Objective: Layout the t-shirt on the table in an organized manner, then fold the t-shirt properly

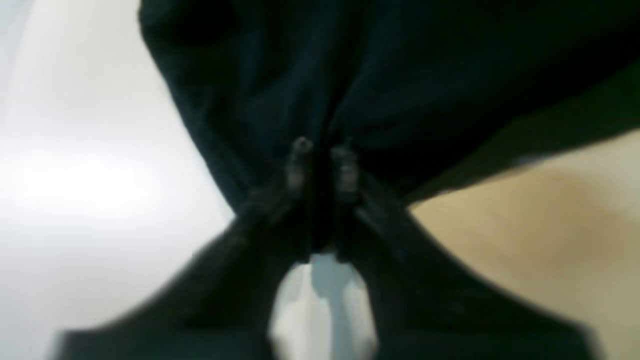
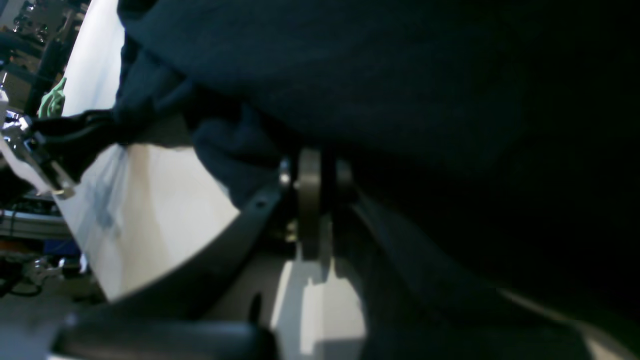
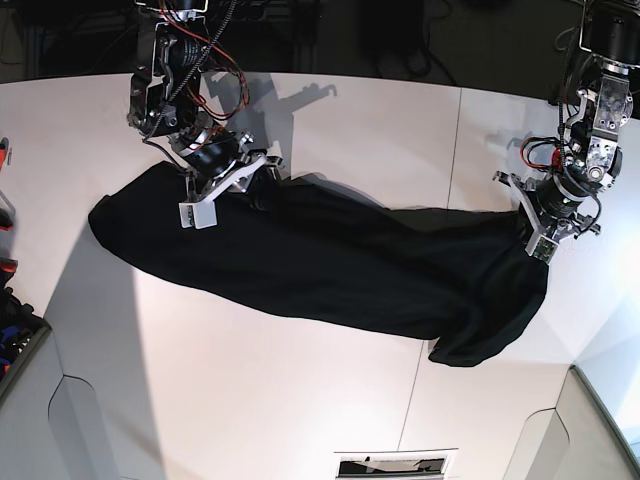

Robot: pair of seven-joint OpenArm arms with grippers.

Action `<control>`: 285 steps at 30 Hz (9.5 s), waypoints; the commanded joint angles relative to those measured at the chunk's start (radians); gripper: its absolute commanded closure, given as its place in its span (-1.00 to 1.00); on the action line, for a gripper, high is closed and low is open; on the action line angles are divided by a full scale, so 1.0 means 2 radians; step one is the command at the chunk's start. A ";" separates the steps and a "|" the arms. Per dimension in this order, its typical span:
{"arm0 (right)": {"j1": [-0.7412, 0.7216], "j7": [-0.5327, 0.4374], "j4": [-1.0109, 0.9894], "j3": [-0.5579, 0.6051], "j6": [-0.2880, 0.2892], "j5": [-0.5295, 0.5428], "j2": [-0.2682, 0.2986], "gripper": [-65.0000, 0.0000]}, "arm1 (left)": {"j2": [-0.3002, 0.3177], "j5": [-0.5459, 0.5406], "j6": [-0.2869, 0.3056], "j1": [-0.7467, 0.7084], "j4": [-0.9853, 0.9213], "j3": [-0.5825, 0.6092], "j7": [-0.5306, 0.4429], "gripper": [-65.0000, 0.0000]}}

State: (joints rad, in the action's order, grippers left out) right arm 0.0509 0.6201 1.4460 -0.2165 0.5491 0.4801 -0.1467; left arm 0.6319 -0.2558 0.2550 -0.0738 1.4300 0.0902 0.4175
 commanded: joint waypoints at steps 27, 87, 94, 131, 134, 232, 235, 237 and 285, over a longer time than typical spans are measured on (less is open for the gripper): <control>-0.004 0.093 0.261 -0.024 0.002 0.020 0.036 1.00 | 0.066 -0.046 0.008 0.028 0.078 -0.143 0.029 1.00; -0.084 -0.003 0.078 -0.118 -0.019 -0.057 0.091 1.00 | -0.046 -0.271 0.171 -0.126 0.222 -0.143 0.138 0.29; -0.099 0.004 0.104 -0.143 -0.028 -0.057 0.184 1.00 | -0.046 -0.278 0.182 -0.148 0.225 -0.143 0.138 0.29; 0.120 0.015 0.192 -0.046 -0.024 -0.026 0.055 -0.31 | -0.029 -0.206 0.183 -0.072 0.118 -0.142 0.088 0.29; 0.105 0.015 0.175 -0.038 -0.037 -0.041 0.055 -0.31 | -0.029 -0.206 0.183 -0.072 0.095 -0.142 0.084 0.29; -0.065 -0.009 0.025 -0.077 -0.048 -0.105 0.062 0.98 | -0.038 -0.132 0.179 -0.027 0.019 -0.003 0.022 1.00; -0.064 -0.004 0.035 -0.070 -0.011 -0.099 0.062 1.00 | -0.020 -0.138 0.179 -0.029 0.049 -0.011 0.028 1.00; -0.059 0.007 0.062 -0.074 -0.011 -0.078 0.066 1.00 | -0.006 -0.153 0.180 -0.034 0.091 -0.031 0.051 1.00; 0.008 0.120 0.146 -0.084 0.015 0.112 0.019 -0.34 | 0.054 -0.239 0.215 0.187 -0.001 0.090 0.100 0.44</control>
State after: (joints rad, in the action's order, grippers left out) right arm 0.0780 0.8829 1.7203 -0.3790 0.5690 0.6876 -0.1112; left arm 0.7185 -0.7231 0.6796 0.2783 1.4147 0.2817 0.6300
